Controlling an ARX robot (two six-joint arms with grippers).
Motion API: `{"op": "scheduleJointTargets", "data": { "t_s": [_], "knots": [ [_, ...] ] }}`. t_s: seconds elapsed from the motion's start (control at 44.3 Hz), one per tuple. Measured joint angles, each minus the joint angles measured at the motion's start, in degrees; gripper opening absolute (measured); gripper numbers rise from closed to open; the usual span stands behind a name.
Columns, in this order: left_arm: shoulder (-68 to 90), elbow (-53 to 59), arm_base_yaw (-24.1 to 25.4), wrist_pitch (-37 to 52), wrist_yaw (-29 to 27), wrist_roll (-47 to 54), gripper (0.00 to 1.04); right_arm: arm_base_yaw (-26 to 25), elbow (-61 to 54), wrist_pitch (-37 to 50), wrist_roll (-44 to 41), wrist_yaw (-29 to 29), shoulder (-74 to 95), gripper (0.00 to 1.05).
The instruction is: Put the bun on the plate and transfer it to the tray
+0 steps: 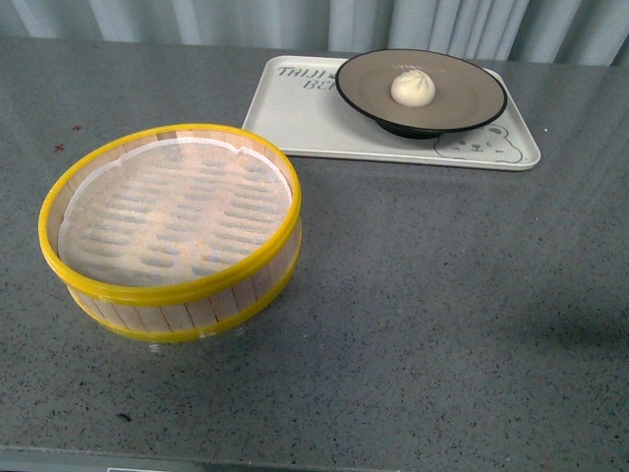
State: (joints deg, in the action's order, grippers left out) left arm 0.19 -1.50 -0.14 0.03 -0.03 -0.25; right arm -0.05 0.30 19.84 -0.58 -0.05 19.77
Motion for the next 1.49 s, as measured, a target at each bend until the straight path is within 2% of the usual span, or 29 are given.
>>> {"op": "scheduleJointTargets", "data": {
  "t_s": [0.565, 0.678, 0.881, 1.084, 1.13, 1.423, 1.491],
  "knots": [
    [0.0, 0.0, 0.0, 0.0, 0.0, 0.0, 0.98, 0.0, 0.0, -9.6, 0.0, 0.0, -9.7, 0.02],
    [0.0, 0.0, 0.0, 0.0, 0.0, 0.0, 0.98, 0.0, 0.0, -19.3, 0.0, 0.0, -17.5, 0.02],
    [0.0, 0.0, 0.0, 0.0, 0.0, 0.0, 0.98, 0.0, 0.0, -19.8, 0.0, -0.1, -19.5, 0.02],
    [0.0, 0.0, 0.0, 0.0, 0.0, 0.0, 0.98, 0.0, 0.0, -19.8, 0.0, 0.0, -19.5, 0.34],
    [0.0, 0.0, 0.0, 0.0, 0.0, 0.0, 0.98, 0.0, 0.0, -19.8, 0.0, 0.0, -19.5, 0.45],
    [0.0, 0.0, 0.0, 0.0, 0.0, 0.0, 0.98, 0.0, 0.0, -19.8, 0.0, 0.0, -19.5, 0.97],
    [0.0, 0.0, 0.0, 0.0, 0.0, 0.0, 0.98, 0.0, 0.0, -19.8, 0.0, 0.0, -19.5, 0.96]
  ]
}}
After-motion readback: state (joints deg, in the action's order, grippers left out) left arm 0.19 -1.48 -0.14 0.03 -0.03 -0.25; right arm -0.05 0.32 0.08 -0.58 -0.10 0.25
